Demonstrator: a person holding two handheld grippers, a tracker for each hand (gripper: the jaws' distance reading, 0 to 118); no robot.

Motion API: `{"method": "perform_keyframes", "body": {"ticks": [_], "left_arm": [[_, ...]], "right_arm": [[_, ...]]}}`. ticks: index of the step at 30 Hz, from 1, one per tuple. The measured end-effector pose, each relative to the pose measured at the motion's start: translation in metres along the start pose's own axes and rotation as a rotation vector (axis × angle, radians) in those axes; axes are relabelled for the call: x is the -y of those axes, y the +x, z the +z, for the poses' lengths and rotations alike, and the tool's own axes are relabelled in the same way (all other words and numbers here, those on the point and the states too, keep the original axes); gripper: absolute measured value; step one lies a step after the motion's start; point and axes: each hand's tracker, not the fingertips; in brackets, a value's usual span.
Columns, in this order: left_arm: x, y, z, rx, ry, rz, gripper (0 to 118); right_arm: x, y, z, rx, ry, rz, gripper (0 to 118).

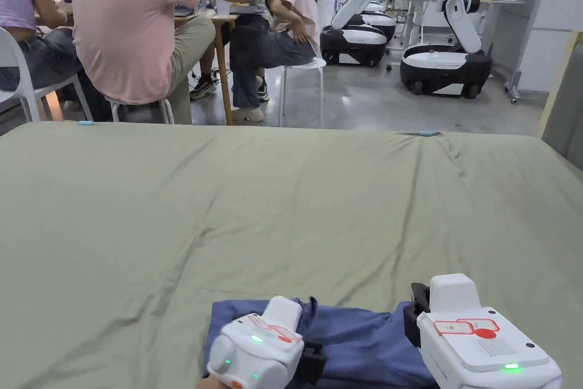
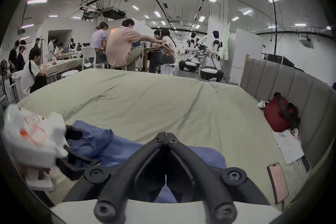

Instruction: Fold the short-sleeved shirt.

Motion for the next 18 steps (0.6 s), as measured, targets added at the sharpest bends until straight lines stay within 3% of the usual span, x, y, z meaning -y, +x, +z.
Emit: {"method": "perform_keyframes", "body": {"ticks": [3, 5, 7, 9, 14, 18], "left_arm": [[-0.024, -0.023, 0.041, 0.174, 0.107, 0.213, 91], [-0.028, -0.037, 0.050, 0.116, 0.130, 0.250, 91], [-0.027, -0.053, 0.049, 0.031, 0.113, 0.280, 77], [-0.019, -0.064, 0.031, 0.043, 0.020, 0.342, 1], [0.005, -0.043, -0.015, 0.230, -0.090, 0.390, 0], [0.011, 0.000, -0.040, 0.236, -0.109, 0.370, 0]], "right_arm": [[0.002, 0.004, -0.002, -0.014, 0.003, -0.027, 0], [0.005, 0.004, -0.002, -0.023, 0.004, -0.046, 0], [0.008, 0.004, -0.003, -0.036, 0.002, -0.062, 0], [0.013, 0.003, -0.005, -0.038, -0.004, -0.063, 0], [0.018, 0.008, -0.009, -0.039, -0.018, -0.071, 0], [0.018, 0.013, -0.009, -0.027, -0.024, -0.072, 0]]}}
